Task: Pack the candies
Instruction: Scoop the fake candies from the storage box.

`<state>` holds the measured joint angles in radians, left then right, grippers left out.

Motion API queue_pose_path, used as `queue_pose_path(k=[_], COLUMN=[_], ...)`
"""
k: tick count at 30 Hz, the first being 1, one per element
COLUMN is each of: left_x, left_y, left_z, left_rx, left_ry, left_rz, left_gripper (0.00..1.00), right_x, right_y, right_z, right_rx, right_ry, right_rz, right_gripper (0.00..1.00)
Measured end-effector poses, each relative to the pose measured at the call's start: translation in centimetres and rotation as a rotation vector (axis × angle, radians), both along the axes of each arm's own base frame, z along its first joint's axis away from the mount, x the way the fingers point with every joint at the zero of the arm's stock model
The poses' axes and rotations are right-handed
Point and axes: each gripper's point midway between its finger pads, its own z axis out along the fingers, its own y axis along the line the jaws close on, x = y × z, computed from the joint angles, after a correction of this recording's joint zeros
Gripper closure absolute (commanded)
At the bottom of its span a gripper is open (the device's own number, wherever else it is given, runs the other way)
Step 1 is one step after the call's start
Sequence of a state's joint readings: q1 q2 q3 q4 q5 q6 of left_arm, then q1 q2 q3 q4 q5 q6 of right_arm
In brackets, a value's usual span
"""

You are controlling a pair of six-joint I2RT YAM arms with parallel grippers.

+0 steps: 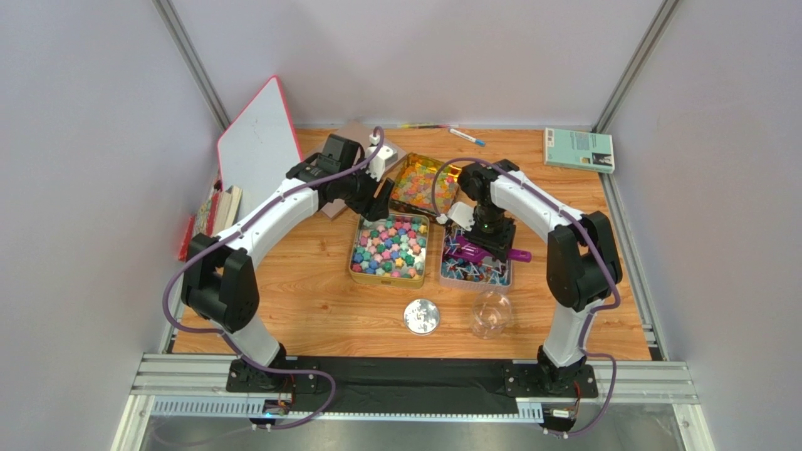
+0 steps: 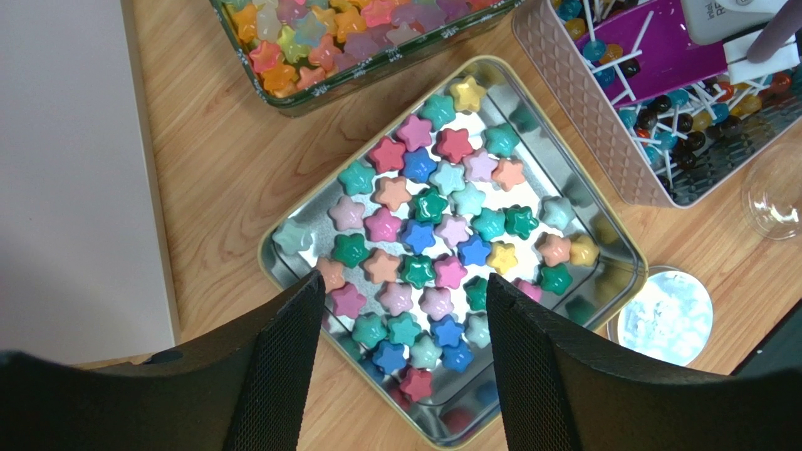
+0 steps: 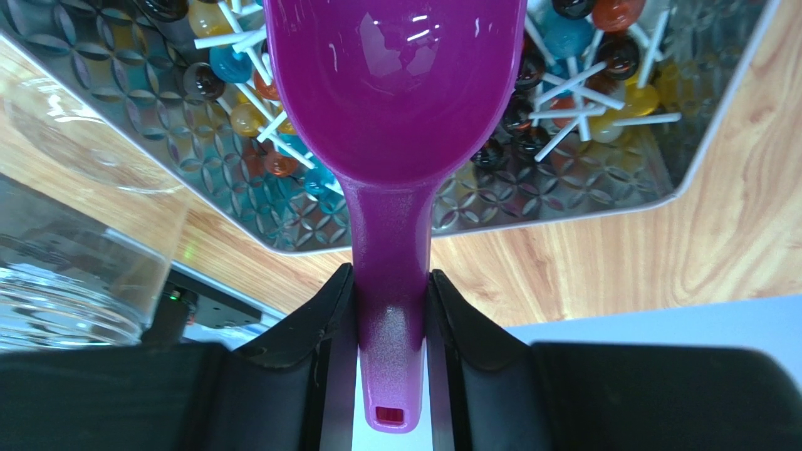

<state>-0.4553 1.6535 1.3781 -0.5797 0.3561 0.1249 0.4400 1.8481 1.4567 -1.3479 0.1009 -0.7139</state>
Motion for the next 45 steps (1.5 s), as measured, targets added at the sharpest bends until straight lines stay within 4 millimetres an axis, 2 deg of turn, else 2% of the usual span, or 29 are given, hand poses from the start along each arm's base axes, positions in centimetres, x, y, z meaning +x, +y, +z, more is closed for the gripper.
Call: queue_pose_path(k=[9, 19, 31, 38, 45], left_x=[-0.5, -0.7, -0.9, -0.4, 0.5], left_y=[0.6, 1.5, 2.2, 2.1, 1.8], left_z=[0.0, 0.8, 0.8, 1.9, 2.5], left_rx=[0.02, 0.056, 0.093, 0.095, 0.096], left_ry=[-0.003, -0.039, -0.033, -0.064, -0.084], left_rz=[0.008, 0.005, -0.001, -0.007, -0.007], left_gripper=[0.3, 0.3, 0.3, 0.3, 0.3], right_x=[-0.8, -1.6, -0.5, -1.0, -1.4], right_y=[1.8, 2.8, 4.3, 4.6, 4.5], right_z=[-0.6, -2.4, -2.8, -3.2, -2.5], right_rx=[0.087, 0.156, 0.258, 0.31, 0.361], right_ry=[0.038, 0.004, -0.12, -0.163, -0.232], right_rz=[-0.093, -0.189, -0.302, -0.335, -0.345], right_gripper=[1.0, 1.0, 1.0, 1.0, 1.0])
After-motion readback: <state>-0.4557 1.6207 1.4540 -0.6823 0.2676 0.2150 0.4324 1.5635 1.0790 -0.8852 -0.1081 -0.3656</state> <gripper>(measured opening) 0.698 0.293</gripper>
